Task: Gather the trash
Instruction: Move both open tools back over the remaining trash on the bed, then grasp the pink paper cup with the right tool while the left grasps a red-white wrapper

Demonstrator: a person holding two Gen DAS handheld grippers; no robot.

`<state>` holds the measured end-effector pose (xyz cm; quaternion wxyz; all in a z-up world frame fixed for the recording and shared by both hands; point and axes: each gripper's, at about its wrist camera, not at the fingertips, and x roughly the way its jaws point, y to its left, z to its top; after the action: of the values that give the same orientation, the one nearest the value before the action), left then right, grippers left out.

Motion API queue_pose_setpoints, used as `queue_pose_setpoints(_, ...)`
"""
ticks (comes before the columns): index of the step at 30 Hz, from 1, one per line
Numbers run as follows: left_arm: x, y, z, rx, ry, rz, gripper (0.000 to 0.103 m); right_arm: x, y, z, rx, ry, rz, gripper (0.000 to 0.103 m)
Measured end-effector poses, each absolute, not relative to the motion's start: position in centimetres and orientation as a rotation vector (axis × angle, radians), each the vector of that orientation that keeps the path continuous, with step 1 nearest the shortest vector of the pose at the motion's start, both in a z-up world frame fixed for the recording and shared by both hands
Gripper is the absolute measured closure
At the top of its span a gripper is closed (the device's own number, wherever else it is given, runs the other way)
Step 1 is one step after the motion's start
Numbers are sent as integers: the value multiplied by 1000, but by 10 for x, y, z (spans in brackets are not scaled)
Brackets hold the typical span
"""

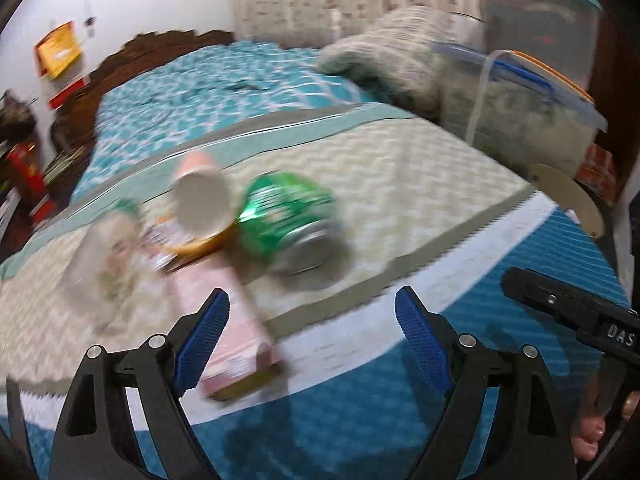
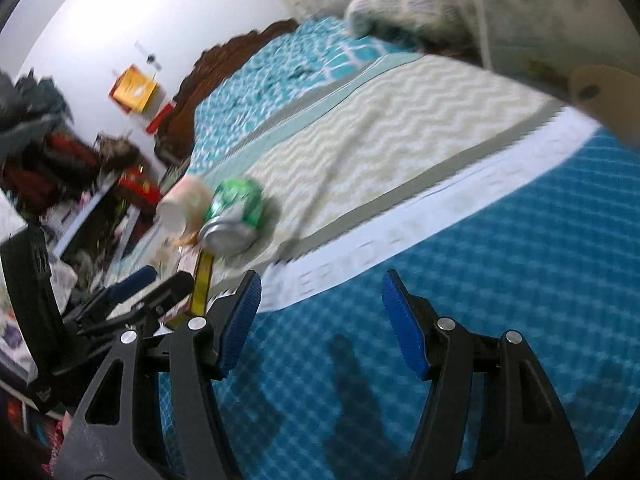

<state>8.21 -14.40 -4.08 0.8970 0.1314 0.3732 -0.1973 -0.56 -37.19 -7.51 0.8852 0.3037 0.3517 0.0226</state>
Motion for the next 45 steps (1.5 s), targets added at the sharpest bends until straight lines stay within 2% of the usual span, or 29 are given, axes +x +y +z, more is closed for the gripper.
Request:
queue_pose_setpoints(14, 100, -27, -60, 213, 781, -196, 22, 19, -289, -74, 478, 830, 144, 38)
queue_pose_setpoints(21, 111, 40, -62, 22, 812, -143, 22, 41, -252, -62, 411, 843, 223, 46)
queue_pose_setpoints(25, 114, 49, -64, -53, 831, -197, 23, 60, -229, -48, 369, 831, 264, 47)
queue_pose_setpoints(27, 112, 49, -63, -58, 829, -208, 23, 76, -219, -34, 322, 791, 256, 46)
queue_pose_setpoints(33, 107, 49, -59, -56, 789, -226, 23, 149, -201, -13, 234, 735, 176, 29)
queue_pose_setpoints(35, 108, 49, -59, -58, 785, -228, 23, 175, -195, -16, 209, 751, 146, 29)
queue_pose_setpoints(37, 108, 51, -59, -64, 784, -229, 23, 195, -193, -23, 191, 788, 130, 32)
queue_pose_setpoints(38, 107, 52, -59, -69, 784, -230, 23, 202, -194, -28, 193, 812, 133, 50)
queue_pose_setpoints(39, 108, 53, -58, -72, 784, -230, 23, 205, -197, -31, 212, 835, 155, 52)
queue_pose_setpoints(45, 109, 57, -58, -89, 789, -254, 24, 141, -227, -23, 298, 744, 190, 55)
